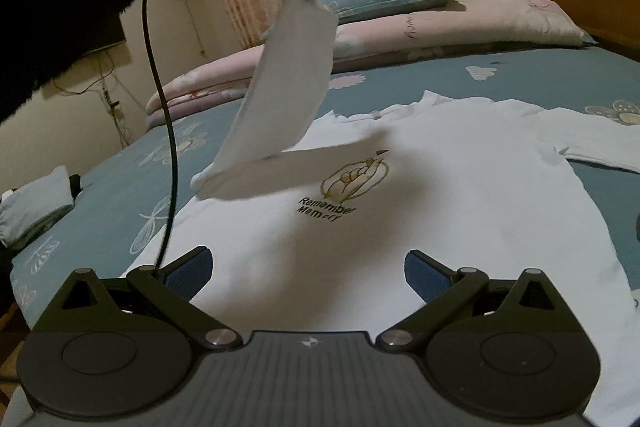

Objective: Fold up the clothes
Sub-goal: 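Carry the strip with the left gripper onto the 'Remember Memory' shirt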

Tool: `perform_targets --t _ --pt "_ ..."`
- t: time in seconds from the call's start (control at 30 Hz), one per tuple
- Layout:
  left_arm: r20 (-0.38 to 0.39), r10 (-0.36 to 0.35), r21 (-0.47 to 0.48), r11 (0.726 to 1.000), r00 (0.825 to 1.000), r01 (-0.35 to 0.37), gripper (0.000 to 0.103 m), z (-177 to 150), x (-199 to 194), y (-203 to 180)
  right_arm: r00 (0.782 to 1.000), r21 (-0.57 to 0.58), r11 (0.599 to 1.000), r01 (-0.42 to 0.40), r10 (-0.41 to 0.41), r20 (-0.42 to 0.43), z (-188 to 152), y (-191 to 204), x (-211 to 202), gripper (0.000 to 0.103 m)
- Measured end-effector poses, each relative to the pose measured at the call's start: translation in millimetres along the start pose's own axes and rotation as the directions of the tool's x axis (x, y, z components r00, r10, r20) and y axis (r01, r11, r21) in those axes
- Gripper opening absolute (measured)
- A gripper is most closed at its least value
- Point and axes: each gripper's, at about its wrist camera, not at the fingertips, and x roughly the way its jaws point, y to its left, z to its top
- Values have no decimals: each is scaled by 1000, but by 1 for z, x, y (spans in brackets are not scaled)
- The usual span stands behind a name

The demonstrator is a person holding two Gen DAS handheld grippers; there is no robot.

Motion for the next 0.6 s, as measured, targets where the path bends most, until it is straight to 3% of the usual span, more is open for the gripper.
perform_targets --t 0.17,0.37,0.47,0.6 --pt "-7 -7 -3 1000 1000 7 8 -2 12 -9 1000 24 999 22 -22 15 2 -7 -2 103" --pt "49 -66 -19 998 997 67 8 1 12 -19 999 51 998 33 -33 13 3 -12 -1 103" --pt "-12 -100 8 995 995 100 8 -10 26 -24 999 51 998 38 -39 6 3 -12 0 103" --pt "-116 -171 3 985 979 172 22 -25 45 -23 999 50 998 43 -43 2 3 -12 1 103"
